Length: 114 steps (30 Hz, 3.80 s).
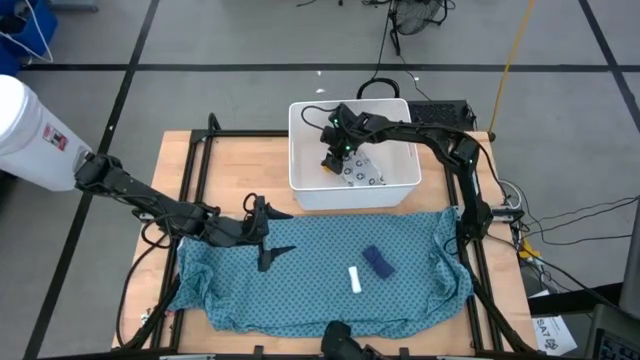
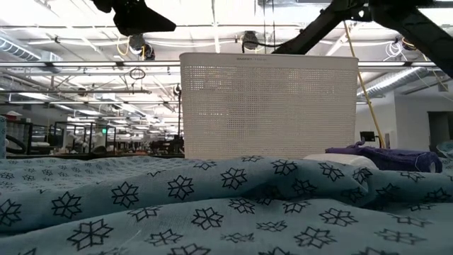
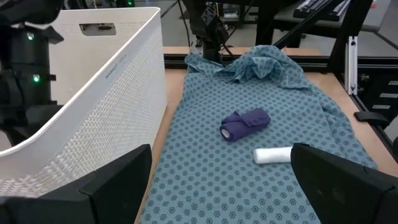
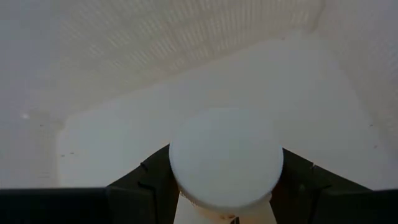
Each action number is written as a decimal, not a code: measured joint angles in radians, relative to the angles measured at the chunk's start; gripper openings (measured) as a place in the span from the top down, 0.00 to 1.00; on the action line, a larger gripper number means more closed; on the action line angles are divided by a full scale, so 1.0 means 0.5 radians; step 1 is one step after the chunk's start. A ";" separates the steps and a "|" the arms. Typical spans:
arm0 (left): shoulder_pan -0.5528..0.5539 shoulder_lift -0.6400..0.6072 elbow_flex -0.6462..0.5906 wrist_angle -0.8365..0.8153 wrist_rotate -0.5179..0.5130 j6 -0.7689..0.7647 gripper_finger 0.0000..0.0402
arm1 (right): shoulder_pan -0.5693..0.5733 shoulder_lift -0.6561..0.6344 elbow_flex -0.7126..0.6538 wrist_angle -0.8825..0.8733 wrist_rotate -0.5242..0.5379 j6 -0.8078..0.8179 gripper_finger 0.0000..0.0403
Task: Pick & place medical supplies in basket/bin
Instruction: Put the orange pill bottle into the white bin, then put the white rolled gauze into the white bin
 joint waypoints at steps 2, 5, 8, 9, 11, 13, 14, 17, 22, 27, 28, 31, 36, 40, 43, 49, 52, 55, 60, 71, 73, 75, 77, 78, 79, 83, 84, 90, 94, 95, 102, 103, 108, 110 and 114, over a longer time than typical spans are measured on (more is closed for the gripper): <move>0.000 0.000 0.000 -0.002 0.001 0.000 0.04 | 0.000 0.028 0.000 0.000 0.000 -0.001 0.54; 0.000 0.000 0.000 -0.013 0.000 0.000 0.04 | 0.001 0.054 0.000 0.012 -0.008 -0.002 0.54; 0.000 0.000 0.000 -0.016 0.001 0.000 0.04 | 0.005 0.076 0.001 0.049 -0.019 -0.001 0.55; -0.004 0.000 0.000 -0.016 0.001 -0.001 0.04 | 0.009 0.081 0.001 0.067 -0.019 -0.001 0.55; -0.003 0.000 0.000 -0.019 0.000 -0.002 0.04 | 0.017 0.089 0.001 0.120 -0.019 0.000 0.55; -0.003 0.000 0.000 -0.023 0.000 -0.004 0.04 | 0.027 0.091 0.001 0.177 -0.006 0.000 0.54; -0.003 0.000 0.001 -0.027 0.000 -0.012 0.04 | 0.034 0.094 0.001 0.217 -0.001 0.001 0.54; -0.003 0.000 0.001 -0.046 0.000 -0.027 0.04 | 0.041 0.097 0.000 0.274 0.007 0.022 0.54; -0.002 0.000 0.001 -0.063 0.000 -0.031 0.04 | 0.043 0.099 -0.003 0.259 0.004 0.035 0.54; -0.002 0.000 0.001 -0.076 0.000 -0.047 0.04 | 0.043 0.101 -0.029 0.281 0.000 0.045 0.53; -0.002 0.000 0.001 -0.076 0.000 -0.047 0.04 | 0.043 0.101 -0.034 0.283 0.001 0.048 0.53; -0.002 0.000 0.001 -0.076 0.000 -0.046 0.04 | 0.044 0.101 -0.039 0.283 0.003 0.052 0.51; -0.002 0.000 0.001 -0.076 -0.001 -0.046 0.04 | 0.051 0.110 -0.048 0.242 0.030 0.051 0.47; -0.002 0.000 0.001 -0.076 -0.001 -0.045 0.04 | 0.066 0.110 -0.048 0.269 0.131 0.008 0.43; -0.002 0.000 0.001 -0.076 -0.001 -0.045 0.04 | 0.077 0.109 -0.047 0.285 0.166 -0.013 0.40; -0.002 0.001 0.001 -0.101 -0.001 -0.053 0.04 | 0.107 0.107 -0.046 0.335 0.171 -0.016 0.33; -0.002 0.001 0.001 -0.101 -0.001 -0.054 0.04 | 0.118 0.085 -0.046 0.367 0.186 -0.016 0.30; -0.004 0.001 0.001 -0.104 -0.001 -0.066 0.04 | 0.124 0.034 -0.045 0.375 0.222 -0.008 0.27; -0.003 0.001 0.001 -0.112 -0.001 -0.086 0.04 | 0.130 -0.088 -0.045 0.364 0.226 -0.014 0.24; -0.007 0.001 0.001 -0.146 -0.002 -0.097 0.04 | 0.239 -0.640 -0.045 0.207 0.226 0.052 0.28; -0.007 0.001 0.001 -0.161 -0.002 -0.098 0.04 | 0.298 -0.751 -0.045 0.182 0.227 0.053 0.29; -0.007 0.001 0.001 -0.166 -0.002 -0.093 0.04 | 0.377 -0.863 -0.045 0.138 0.238 0.063 0.30; -0.007 0.001 0.001 -0.165 -0.002 -0.093 0.04 | 0.465 -0.973 -0.044 0.089 0.291 0.094 0.31; -0.007 0.001 0.001 -0.165 -0.002 -0.096 0.04 | 0.518 -1.022 -0.044 0.046 0.318 0.111 0.32; -0.007 0.001 0.001 -0.164 -0.002 -0.098 0.04 | 0.565 -1.070 -0.044 0.002 0.326 0.120 0.32; -0.007 0.001 0.001 -0.165 -0.002 -0.101 0.04 | 0.780 -1.231 -0.114 -0.107 0.334 0.253 0.34; -0.008 0.001 0.001 -0.165 -0.002 -0.101 0.04 | 0.835 -1.261 -0.147 -0.113 0.334 0.309 0.34; -0.007 0.001 0.001 -0.165 -0.001 -0.137 0.04 | 1.155 -1.394 -0.388 -0.143 0.485 0.726 0.34; -0.008 0.001 0.001 -0.165 -0.001 -0.201 0.04 | 1.333 -1.407 -0.552 -0.200 0.501 1.085 0.34; -0.009 0.001 0.001 -0.165 -0.001 -0.212 0.04 | 1.375 -1.407 -0.590 -0.214 0.528 1.157 0.34; -0.020 0.001 0.001 -0.221 -0.001 -0.263 0.04 | 1.609 -1.411 -0.889 -0.216 0.628 1.720 0.34; -0.023 0.002 0.001 -0.226 -0.001 -0.269 0.04 | 1.634 -1.411 -0.927 -0.215 0.662 1.800 0.34; -0.052 0.001 0.001 -0.231 -0.001 -0.288 0.04 | 1.703 -1.410 -1.110 -0.166 0.692 2.100 0.34; -0.058 0.001 0.001 -0.232 -0.001 -0.287 0.04 | 1.723 -1.411 -1.168 -0.118 0.693 2.179 0.34; -0.058 0.002 0.001 -0.232 -0.001 -0.281 0.04 | 1.750 -1.387 -1.275 0.020 0.690 2.264 0.34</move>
